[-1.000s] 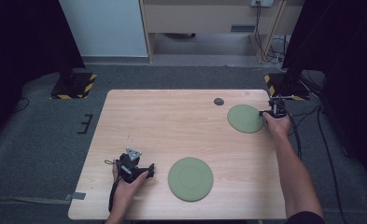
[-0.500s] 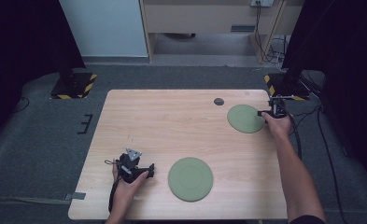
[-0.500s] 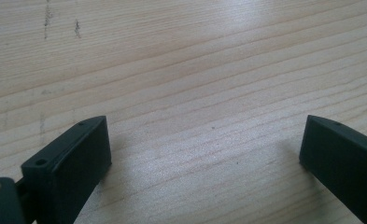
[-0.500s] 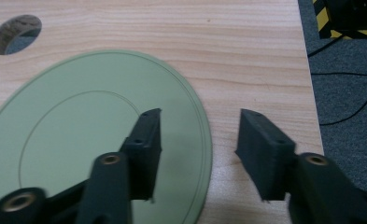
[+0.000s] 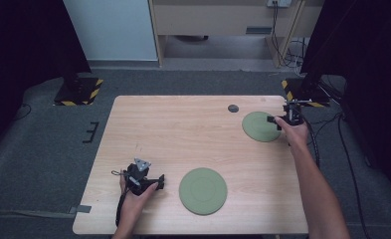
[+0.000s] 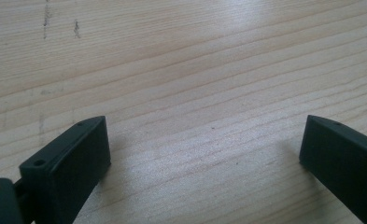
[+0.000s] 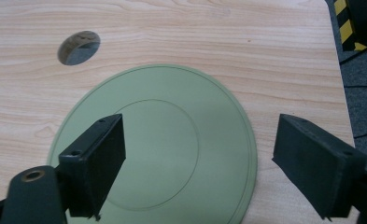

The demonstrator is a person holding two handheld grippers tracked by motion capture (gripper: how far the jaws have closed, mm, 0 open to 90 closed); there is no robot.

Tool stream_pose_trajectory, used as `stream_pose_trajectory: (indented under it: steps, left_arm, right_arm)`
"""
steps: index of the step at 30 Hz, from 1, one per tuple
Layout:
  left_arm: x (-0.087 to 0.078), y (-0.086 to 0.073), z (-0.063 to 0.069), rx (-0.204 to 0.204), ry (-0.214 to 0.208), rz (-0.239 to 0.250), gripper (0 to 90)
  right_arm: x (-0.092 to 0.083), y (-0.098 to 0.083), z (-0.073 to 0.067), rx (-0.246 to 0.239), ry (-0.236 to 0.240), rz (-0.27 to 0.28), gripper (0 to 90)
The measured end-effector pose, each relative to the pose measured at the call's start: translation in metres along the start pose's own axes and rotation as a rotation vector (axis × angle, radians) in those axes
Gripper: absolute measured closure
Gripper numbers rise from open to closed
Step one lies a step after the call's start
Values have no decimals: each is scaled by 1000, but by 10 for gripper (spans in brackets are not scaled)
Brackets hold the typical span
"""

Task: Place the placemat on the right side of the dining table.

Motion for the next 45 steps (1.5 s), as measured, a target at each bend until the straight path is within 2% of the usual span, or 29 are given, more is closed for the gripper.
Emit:
stream_pose_trajectory:
  steps: [4,14,26,33,45]
  left_arm:
    - [0,0,0,0,0,0,13]
    - [0,0,0,0,-4,1,13]
    - [-1,-1,0,2,-5,2,13]
    - [-1,-1,0,5,-6,1,13]
    - [-2,-2,-1,4,-8,1,14]
  right_arm:
    - [-9,-1,-7,-8,15,27,121]
    - [-33,-6,-27,-14,66,55,94]
    - [-64,-15,-42,-39,87,80,78]
    - [-76,-20,-54,-66,100,94,75]
    - [-90,-41,-69,-105,117,75,72]
Point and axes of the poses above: each handheld gripper's, and its own axes: x roughly forward along the jaws, y roughly out of its top, z roughly to its right, the point moved 4 cm from there along x, roughly forward along the jaws, and after that the axes turned 3 degrees about y, right-handed, at the moved point
